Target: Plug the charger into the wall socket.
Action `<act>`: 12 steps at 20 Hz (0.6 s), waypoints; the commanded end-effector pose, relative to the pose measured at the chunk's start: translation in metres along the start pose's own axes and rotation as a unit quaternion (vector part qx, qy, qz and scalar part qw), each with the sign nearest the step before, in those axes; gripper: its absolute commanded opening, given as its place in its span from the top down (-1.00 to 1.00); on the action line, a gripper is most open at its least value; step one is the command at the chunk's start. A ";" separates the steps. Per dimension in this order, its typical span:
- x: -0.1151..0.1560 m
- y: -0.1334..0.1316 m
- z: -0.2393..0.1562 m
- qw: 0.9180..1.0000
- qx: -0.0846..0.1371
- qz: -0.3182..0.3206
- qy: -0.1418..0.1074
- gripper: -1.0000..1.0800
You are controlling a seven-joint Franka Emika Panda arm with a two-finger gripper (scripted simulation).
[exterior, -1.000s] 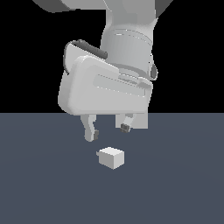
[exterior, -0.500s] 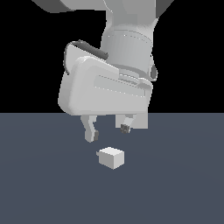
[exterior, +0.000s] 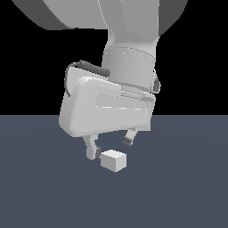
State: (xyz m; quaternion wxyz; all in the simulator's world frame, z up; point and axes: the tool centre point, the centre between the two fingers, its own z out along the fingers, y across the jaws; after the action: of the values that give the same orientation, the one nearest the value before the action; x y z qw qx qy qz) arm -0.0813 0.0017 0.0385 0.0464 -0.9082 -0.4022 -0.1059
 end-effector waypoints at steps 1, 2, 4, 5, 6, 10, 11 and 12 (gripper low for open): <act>-0.003 0.000 0.011 1.000 0.000 0.000 0.000 -0.92; -0.004 0.000 0.015 1.000 0.000 0.000 0.000 -0.92; -0.005 0.000 0.020 1.000 0.000 0.000 0.000 -0.92; -0.005 0.000 0.022 1.000 0.000 0.000 0.000 -0.92; -0.006 0.000 0.024 1.000 0.000 0.000 0.000 -0.92; -0.006 0.000 0.026 1.000 0.000 0.000 0.000 1.00; -0.006 0.000 0.026 1.000 0.000 0.000 0.000 1.00; -0.006 0.000 0.026 1.000 0.000 0.000 0.000 1.00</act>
State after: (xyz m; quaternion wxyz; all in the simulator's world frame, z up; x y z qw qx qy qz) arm -0.0815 0.0018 0.0119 0.0465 -0.9084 -0.4019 -0.1054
